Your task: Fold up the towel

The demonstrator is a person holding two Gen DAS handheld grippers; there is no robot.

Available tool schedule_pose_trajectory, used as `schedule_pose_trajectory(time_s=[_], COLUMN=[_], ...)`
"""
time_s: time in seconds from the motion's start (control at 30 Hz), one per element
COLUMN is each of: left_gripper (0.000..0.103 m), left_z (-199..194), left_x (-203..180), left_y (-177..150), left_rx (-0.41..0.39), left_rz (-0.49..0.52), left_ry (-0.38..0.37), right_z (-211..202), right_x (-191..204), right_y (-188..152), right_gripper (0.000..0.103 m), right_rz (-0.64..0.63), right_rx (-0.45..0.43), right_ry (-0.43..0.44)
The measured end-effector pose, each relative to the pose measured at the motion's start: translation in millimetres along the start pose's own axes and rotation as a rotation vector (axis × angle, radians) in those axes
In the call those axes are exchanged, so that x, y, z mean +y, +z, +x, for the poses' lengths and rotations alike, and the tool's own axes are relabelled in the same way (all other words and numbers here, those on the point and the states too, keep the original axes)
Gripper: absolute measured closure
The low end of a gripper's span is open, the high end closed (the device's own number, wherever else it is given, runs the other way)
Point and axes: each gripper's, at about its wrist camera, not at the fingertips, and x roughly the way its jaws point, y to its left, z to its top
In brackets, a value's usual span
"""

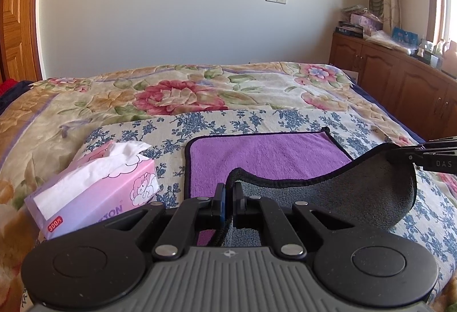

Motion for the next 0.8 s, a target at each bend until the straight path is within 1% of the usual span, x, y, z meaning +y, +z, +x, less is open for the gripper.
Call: schedule_pose_trajectory(time_s=[0.8], left_gripper=[0.098], left_z=[19], left_x=[7], left_y=[24], left_rx=[-0.057], left_rz=[0.007], left_ry=[0.014], right_z=[13], right_x=[-3], right_y=[18], right_gripper=[0.099], right_rz=[-0.018], right_rx=[-0.052], right_ry=[-0.008])
